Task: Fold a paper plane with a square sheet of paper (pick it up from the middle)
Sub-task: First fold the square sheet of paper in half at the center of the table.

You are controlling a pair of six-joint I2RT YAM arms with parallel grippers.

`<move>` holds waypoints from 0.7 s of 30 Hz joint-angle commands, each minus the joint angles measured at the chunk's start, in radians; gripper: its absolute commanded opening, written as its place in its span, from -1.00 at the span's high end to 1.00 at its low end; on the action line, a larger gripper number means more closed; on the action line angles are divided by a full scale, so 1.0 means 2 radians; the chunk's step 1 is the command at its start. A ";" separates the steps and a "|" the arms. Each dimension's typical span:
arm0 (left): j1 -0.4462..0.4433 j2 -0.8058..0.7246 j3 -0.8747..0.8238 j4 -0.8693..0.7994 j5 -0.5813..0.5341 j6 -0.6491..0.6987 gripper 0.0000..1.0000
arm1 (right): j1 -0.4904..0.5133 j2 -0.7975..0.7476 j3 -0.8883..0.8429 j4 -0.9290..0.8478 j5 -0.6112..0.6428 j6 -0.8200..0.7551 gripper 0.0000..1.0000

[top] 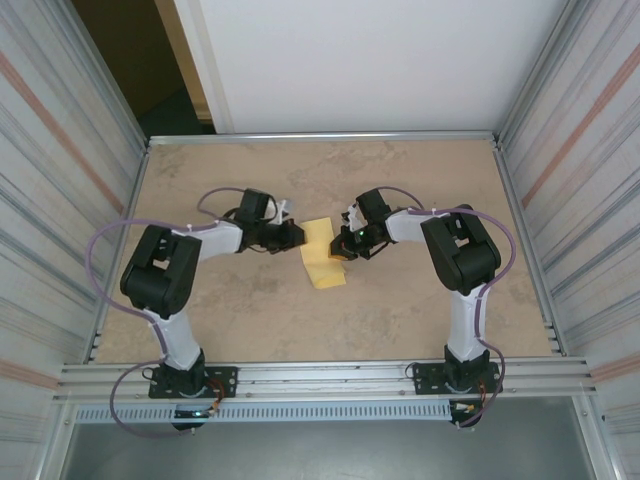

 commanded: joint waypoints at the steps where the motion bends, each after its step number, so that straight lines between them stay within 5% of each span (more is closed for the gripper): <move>1: -0.020 0.031 0.018 0.012 0.008 -0.003 0.81 | -0.008 0.068 -0.058 -0.128 0.144 -0.008 0.90; 12: 0.024 0.063 -0.001 0.010 -0.016 0.018 0.81 | -0.008 0.064 -0.064 -0.127 0.148 -0.010 0.90; 21: 0.066 -0.010 -0.022 0.032 -0.002 0.004 0.81 | -0.010 0.061 -0.067 -0.127 0.146 -0.010 0.90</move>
